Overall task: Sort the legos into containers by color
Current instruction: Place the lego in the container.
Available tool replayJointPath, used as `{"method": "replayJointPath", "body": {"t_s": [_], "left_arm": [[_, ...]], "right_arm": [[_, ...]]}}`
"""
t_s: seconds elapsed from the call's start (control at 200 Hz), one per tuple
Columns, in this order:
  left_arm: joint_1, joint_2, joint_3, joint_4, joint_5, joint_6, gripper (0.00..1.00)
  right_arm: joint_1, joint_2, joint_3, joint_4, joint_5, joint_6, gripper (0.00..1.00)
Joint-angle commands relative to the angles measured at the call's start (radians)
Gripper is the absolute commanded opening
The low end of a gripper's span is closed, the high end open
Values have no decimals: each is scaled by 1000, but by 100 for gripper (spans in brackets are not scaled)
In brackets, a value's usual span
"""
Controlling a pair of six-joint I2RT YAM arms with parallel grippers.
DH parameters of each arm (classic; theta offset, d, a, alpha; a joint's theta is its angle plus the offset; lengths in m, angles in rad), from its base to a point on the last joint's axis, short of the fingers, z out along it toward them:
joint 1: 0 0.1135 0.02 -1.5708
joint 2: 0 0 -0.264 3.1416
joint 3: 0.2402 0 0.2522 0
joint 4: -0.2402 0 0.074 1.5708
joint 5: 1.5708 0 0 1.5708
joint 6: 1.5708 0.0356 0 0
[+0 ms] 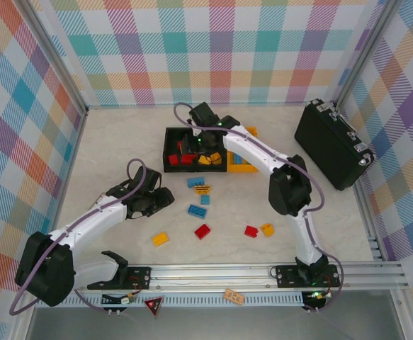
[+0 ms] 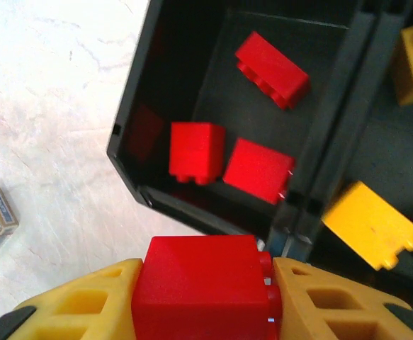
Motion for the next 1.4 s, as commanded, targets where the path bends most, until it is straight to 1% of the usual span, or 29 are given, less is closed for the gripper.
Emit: {"method": "replayJointPath", "body": {"t_s": [0.0, 0.235, 0.355, 0.64, 0.695, 0.82, 0.93, 1.015, 1.2, 1.28, 1.395], "left_arm": [[13, -17, -14, -18, -2, -19, 55], [13, -12, -15, -13, 3, -16, 55], [13, -1, -16, -7, 10, -16, 55], [13, -6, -13, -10, 4, -11, 55], [14, -6, -13, -10, 3, -9, 55], [14, -7, -13, -10, 4, -7, 55], [14, -8, -12, -14, 1, -7, 55], [14, -12, -9, -20, -4, -7, 55], [14, -21, 3, -45, -11, -5, 55], [14, -31, 8, -63, -17, -2, 55], [12, -39, 15, -89, -18, 5, 56]], "right_arm": [[6, 85, 137, -90, -38, -18, 37], [6, 244, 369, -147, -52, -32, 37], [6, 298, 447, -165, -50, -32, 38], [6, 339, 479, -140, -42, -26, 40], [6, 343, 483, -138, -37, -24, 42], [6, 343, 490, -135, -27, -18, 51], [6, 331, 490, -133, -20, -20, 55], [6, 313, 490, -129, -16, -29, 57], [6, 241, 464, -127, -10, -44, 56], [6, 167, 373, -91, -13, -47, 56], [7, 23, 156, 17, -14, -49, 56]]}}
